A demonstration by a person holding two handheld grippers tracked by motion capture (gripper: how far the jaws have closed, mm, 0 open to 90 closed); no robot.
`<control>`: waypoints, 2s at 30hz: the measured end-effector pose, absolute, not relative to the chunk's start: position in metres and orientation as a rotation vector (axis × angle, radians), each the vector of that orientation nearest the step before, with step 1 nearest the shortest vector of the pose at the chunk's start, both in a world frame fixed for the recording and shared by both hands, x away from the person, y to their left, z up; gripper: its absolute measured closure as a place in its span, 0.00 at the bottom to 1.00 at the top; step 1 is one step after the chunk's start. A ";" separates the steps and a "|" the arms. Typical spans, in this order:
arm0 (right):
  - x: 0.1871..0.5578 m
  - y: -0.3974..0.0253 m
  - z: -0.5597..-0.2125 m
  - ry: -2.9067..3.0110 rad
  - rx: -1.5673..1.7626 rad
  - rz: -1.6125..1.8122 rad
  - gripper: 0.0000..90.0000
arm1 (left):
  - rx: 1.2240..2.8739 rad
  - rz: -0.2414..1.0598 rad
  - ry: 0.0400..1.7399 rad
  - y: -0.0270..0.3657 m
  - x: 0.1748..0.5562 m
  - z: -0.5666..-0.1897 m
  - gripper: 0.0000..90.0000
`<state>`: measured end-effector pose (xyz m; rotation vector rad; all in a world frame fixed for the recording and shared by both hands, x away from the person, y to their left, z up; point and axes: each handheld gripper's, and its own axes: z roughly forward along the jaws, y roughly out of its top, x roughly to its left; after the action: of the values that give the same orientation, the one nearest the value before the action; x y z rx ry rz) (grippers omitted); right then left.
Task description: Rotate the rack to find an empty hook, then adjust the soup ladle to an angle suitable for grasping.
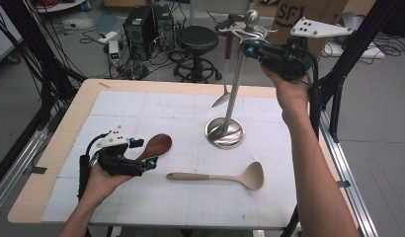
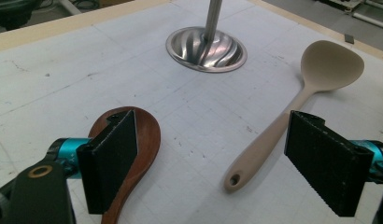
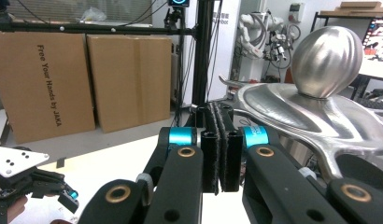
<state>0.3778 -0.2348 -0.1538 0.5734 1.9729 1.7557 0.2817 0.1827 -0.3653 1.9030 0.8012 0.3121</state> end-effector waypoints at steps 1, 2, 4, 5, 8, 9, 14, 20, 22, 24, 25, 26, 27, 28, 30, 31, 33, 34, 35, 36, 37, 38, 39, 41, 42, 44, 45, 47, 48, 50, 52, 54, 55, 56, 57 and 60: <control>0.377 -0.236 -0.154 1.975 0.578 1.762 0.99 | 1.906 0.313 0.798 0.183 0.282 -0.365 0.20; 0.377 -0.237 -0.154 1.968 0.578 1.768 0.99 | 1.904 0.314 0.799 0.183 0.282 -0.365 0.20; 0.376 -0.239 -0.154 1.963 0.578 1.776 0.99 | 1.898 0.312 0.803 0.184 0.282 -0.365 0.20; 0.376 -0.240 -0.155 1.964 0.585 1.779 0.98 | 1.897 0.314 0.804 0.184 0.282 -0.365 0.20; 0.373 -0.242 -0.157 1.977 0.582 1.776 0.96 | 1.897 0.313 0.807 0.185 0.283 -0.365 0.20; 0.372 -0.242 -0.157 1.985 0.583 1.773 0.96 | 1.898 0.316 0.808 0.185 0.283 -0.366 0.20; 0.368 -0.244 -0.162 2.000 0.576 1.762 0.91 | 1.897 0.318 0.808 0.186 0.283 -0.366 0.20; 0.361 -0.241 -0.170 2.036 0.569 1.774 0.87 | 1.893 0.321 0.813 0.187 0.283 -0.365 0.20; 0.360 -0.239 -0.174 2.051 0.564 1.768 0.86 | 1.894 0.323 0.813 0.187 0.283 -0.366 0.20; 0.359 -0.238 -0.178 2.062 0.560 1.773 0.84 | 1.896 0.323 0.812 0.188 0.283 -0.366 0.20; 0.359 -0.237 -0.180 2.071 0.570 1.774 0.83 | 1.895 0.323 0.817 0.187 0.283 -0.366 0.20; 0.359 -0.236 -0.183 2.082 0.570 1.773 0.82 | 1.899 0.322 0.813 0.187 0.283 -0.366 0.20; 0.358 -0.236 -0.185 2.087 0.574 1.774 0.81 | 1.898 0.322 0.813 0.187 0.283 -0.366 0.20; 0.358 -0.235 -0.188 2.096 0.568 1.770 0.81 | 1.901 0.321 0.812 0.187 0.283 -0.366 0.20; 0.358 -0.233 -0.194 2.113 0.569 1.763 0.80 | 1.901 0.320 0.814 0.186 0.283 -0.367 0.20; 0.357 -0.232 -0.197 2.121 0.571 1.761 0.79 | 1.904 0.321 0.812 0.186 0.283 -0.367 0.20; 0.356 -0.230 -0.204 2.135 0.571 1.754 0.78 | 1.907 0.324 0.810 0.186 0.283 -0.367 0.20; 0.355 -0.229 -0.208 2.149 0.576 1.754 0.77 | 1.907 0.324 0.812 0.186 0.283 -0.367 0.20; 0.354 -0.228 -0.212 2.159 0.573 1.745 0.77 | 1.910 0.326 0.809 0.186 0.283 -0.367 0.20; 0.353 -0.227 -0.216 2.170 0.576 1.742 0.76 | 1.909 0.326 0.810 0.186 0.283 -0.367 0.20; 0.352 -0.226 -0.220 2.180 0.577 1.736 0.76 | 1.911 0.326 0.809 0.185 0.283 -0.367 0.20; 0.350 -0.224 -0.226 2.195 0.580 1.732 0.75 | 1.911 0.326 0.810 0.185 0.283 -0.367 0.20; 0.349 -0.223 -0.231 2.207 0.580 1.721 0.75 | 1.913 0.324 0.809 0.185 0.283 -0.367 0.20; 0.348 -0.221 -0.239 2.227 0.579 1.707 0.74 | 1.917 0.322 0.808 0.185 0.283 -0.368 0.20; 0.347 -0.220 -0.243 2.237 0.580 1.707 0.74 | 1.919 0.323 0.808 0.185 0.283 -0.369 0.20; 0.345 -0.217 -0.253 2.258 0.584 1.694 0.73 | 1.920 0.320 0.809 0.185 0.284 -0.369 0.20; 0.344 -0.216 -0.257 2.267 0.583 1.687 0.73 | 1.921 0.322 0.808 0.185 0.284 -0.369 0.20; 0.343 -0.213 -0.266 2.293 0.586 1.675 0.72 | 1.920 0.320 0.807 0.185 0.283 -0.369 0.20; 0.342 -0.211 -0.271 2.307 0.583 1.663 0.72 | 1.919 0.320 0.808 0.184 0.283 -0.369 0.20; 0.340 -0.208 -0.280 2.329 0.585 1.648 0.71 | 1.921 0.322 0.809 0.184 0.283 -0.370 0.19; 0.338 -0.206 -0.289 2.351 0.586 1.636 0.70 | 1.921 0.321 0.809 0.184 0.283 -0.370 0.19; 0.336 -0.204 -0.297 2.369 0.593 1.630 0.70 | 1.926 0.323 0.812 0.183 0.283 -0.371 0.19; 0.336 -0.203 -0.301 2.379 0.596 1.620 0.69 | 1.925 0.323 0.812 0.183 0.283 -0.371 0.19; 0.335 -0.202 -0.305 2.389 0.594 1.612 0.69 | 1.925 0.322 0.811 0.183 0.283 -0.371 0.19; 0.334 -0.201 -0.309 2.395 0.598 1.612 0.69 | 1.922 0.320 0.814 0.183 0.283 -0.371 0.19; 0.331 -0.199 -0.320 2.416 0.611 1.600 0.68 | 1.927 0.321 0.812 0.183 0.283 -0.372 0.19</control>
<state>0.3313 -0.1994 -0.3202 0.6106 2.4157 1.6003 0.2827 0.1828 -0.3717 1.9271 0.8124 0.3209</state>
